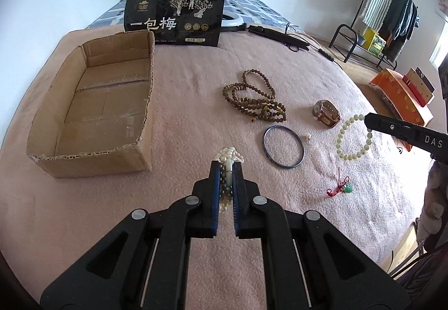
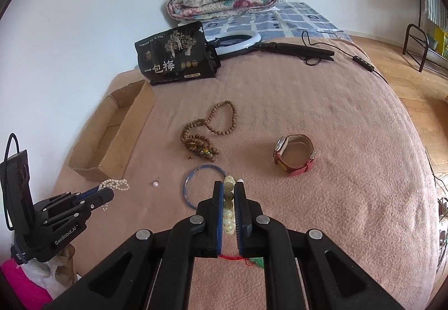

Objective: Organize jewelry
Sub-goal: 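Lift and carry the pearl necklace and jade bracelet in both tools toward the cardboard box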

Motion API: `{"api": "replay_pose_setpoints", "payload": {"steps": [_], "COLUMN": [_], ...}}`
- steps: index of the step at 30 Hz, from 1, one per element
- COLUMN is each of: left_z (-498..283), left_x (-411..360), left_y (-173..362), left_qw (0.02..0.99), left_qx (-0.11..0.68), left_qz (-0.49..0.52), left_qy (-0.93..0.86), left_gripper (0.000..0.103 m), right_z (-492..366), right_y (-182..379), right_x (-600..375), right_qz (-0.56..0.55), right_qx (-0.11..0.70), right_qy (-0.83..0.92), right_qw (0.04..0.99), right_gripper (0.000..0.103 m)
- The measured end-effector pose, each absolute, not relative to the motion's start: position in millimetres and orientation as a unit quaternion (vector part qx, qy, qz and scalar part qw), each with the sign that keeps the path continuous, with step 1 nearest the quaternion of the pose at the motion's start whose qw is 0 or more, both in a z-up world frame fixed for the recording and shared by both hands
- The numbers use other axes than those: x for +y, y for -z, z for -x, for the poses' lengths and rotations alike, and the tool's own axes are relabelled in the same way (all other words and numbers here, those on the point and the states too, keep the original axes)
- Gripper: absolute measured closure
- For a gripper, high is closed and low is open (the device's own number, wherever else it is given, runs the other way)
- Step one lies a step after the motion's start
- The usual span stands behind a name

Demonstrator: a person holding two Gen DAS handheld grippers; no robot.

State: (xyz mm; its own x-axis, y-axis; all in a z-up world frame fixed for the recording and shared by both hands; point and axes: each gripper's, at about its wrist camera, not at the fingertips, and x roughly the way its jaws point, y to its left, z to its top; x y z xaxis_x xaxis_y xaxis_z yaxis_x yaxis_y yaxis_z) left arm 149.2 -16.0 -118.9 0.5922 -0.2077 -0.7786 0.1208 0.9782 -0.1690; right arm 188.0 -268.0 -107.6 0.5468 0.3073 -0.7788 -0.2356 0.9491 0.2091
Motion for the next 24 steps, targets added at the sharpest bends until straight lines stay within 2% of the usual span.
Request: {"api": "replay_pose_setpoints", "payload": {"steps": [10,24], "left_z": [-149,-177], "left_x": [11,87], "left_y": [96,68], "left_qw": [0.900,0.913], "left_qx": [0.424,0.399], "left_qz": [0.063,0.083], "left_qy": [0.077,0.029], "left_gripper": [0.098,0.098], "right_z": [-187,-196], "right_y": [89,75], "right_x": [-241,-169], "right_qz": [-0.043,-0.037], "right_qx": [0.431,0.416], "right_qy": [-0.180,-0.234], "right_qw": [0.883,0.878], "right_gripper": [0.098,0.098]}}
